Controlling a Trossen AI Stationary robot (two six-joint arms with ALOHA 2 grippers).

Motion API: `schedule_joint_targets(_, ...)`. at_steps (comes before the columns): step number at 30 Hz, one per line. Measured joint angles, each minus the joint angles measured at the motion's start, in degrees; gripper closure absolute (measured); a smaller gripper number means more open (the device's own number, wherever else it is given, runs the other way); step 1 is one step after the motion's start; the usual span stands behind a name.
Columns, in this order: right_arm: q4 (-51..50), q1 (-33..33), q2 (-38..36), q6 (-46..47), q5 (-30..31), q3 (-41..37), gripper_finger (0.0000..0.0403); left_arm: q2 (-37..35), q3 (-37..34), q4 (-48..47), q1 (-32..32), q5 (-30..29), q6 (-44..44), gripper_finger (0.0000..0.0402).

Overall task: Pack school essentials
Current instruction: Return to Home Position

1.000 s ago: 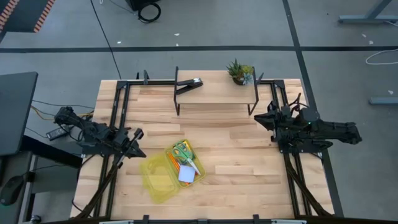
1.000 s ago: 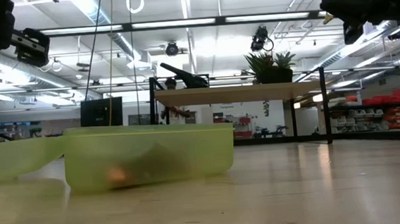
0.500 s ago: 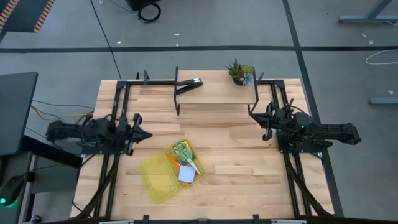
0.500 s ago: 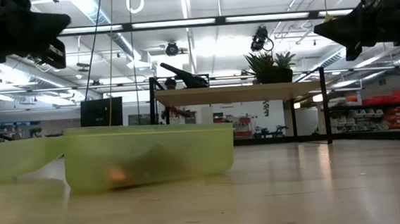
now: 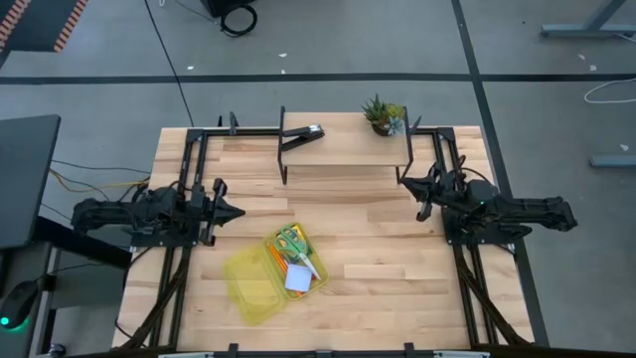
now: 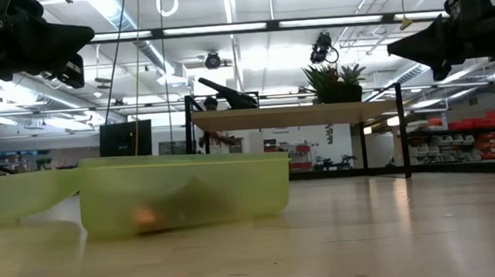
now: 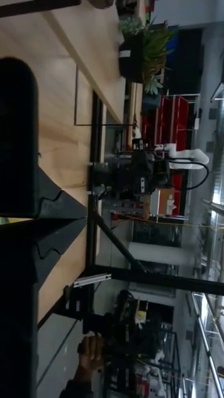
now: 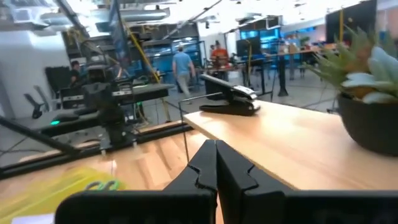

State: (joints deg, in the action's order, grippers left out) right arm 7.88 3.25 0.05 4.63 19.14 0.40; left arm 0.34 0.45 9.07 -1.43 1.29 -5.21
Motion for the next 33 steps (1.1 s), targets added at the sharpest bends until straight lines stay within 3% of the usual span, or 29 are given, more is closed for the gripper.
schedule_joint_targets(8,-2.60,0.00,0.09,4.00,0.48,0.00,0.0383,0.02,-0.02,-0.05,-0.02,-0.73,0.32,0.0382)
schedule_joint_targets(14,-3.18,0.00,0.09,2.89,0.43,0.00,0.0381,0.02,-0.02,-0.10,-0.02,-0.82,-9.21,0.0371)
schedule_joint_targets(23,-3.13,0.00,0.09,2.85,0.34,0.00,0.0380,0.02,-0.02,-0.12,-0.04,-0.82,-9.12,0.0383)
schedule_joint_targets(33,-3.10,0.00,0.09,2.83,0.32,0.00,0.0380,0.02,-0.02,-0.12,-0.04,-0.82,-9.16,0.0370)
